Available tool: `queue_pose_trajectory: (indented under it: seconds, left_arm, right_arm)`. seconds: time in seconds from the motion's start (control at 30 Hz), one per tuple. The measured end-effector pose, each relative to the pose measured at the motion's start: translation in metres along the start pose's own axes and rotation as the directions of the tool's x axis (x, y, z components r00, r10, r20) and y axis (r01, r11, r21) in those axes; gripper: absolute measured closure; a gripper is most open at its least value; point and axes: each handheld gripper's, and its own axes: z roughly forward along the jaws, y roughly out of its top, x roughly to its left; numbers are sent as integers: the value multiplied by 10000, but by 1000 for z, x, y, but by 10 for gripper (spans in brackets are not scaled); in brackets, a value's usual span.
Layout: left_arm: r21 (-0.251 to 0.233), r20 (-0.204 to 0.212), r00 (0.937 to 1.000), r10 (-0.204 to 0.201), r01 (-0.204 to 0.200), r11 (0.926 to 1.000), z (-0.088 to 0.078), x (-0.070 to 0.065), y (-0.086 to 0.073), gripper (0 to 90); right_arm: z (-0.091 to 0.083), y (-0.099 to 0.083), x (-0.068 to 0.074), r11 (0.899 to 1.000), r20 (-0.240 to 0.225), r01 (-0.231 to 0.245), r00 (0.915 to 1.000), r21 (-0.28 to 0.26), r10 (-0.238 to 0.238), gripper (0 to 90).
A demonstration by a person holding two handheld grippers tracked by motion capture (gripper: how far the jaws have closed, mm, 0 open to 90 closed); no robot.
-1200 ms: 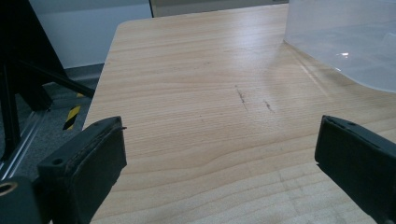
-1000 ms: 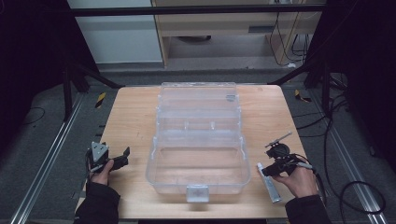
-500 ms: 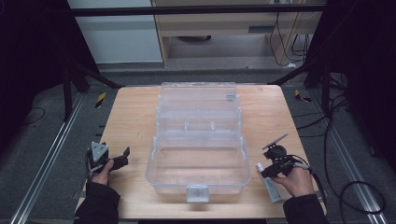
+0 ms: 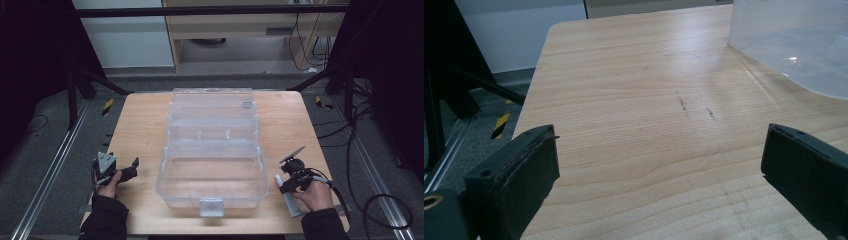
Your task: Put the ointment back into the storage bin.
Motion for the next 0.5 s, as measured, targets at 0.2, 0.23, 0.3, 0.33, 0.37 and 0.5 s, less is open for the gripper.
queue_pose_trajectory:
  seconds: [0.2, 0.23, 0.3, 0.33, 0.37, 0.5]
  left_arm:
    - [-1, 10, 10000, -6, 6, 10000, 0, 0, 0, 15]
    - [-2, 9, 10000, -9, 9, 10000, 0, 0, 0, 15]
    - [-1, 11, 10000, -5, 5, 10000, 0, 0, 0, 15]
    - [-1, 10, 10000, -6, 6, 10000, 0, 0, 0, 15]
    - [-3, 11, 10000, -7, 7, 10000, 0, 0, 0, 15]
    - [-3, 12, 10000, -5, 5, 10000, 0, 0, 0, 15]
  right_arm:
    - [6, 3, 1, 9997, -23, 55, 10000, 218, -54, 626]
    - [6, 3, 2, 9997, -11, 38, 10000, 251, -38, 638]
    - [8, 4, 2, 9994, -46, 42, 10000, 339, -40, 654]
    - [8, 4, 2, 9994, -45, 42, 10000, 343, -41, 661]
    - [9, 5, 2, 9993, -46, -18, 10000, 377, 20, 669]
    - [9, 5, 3, 9991, -38, -18, 10000, 427, 20, 684]
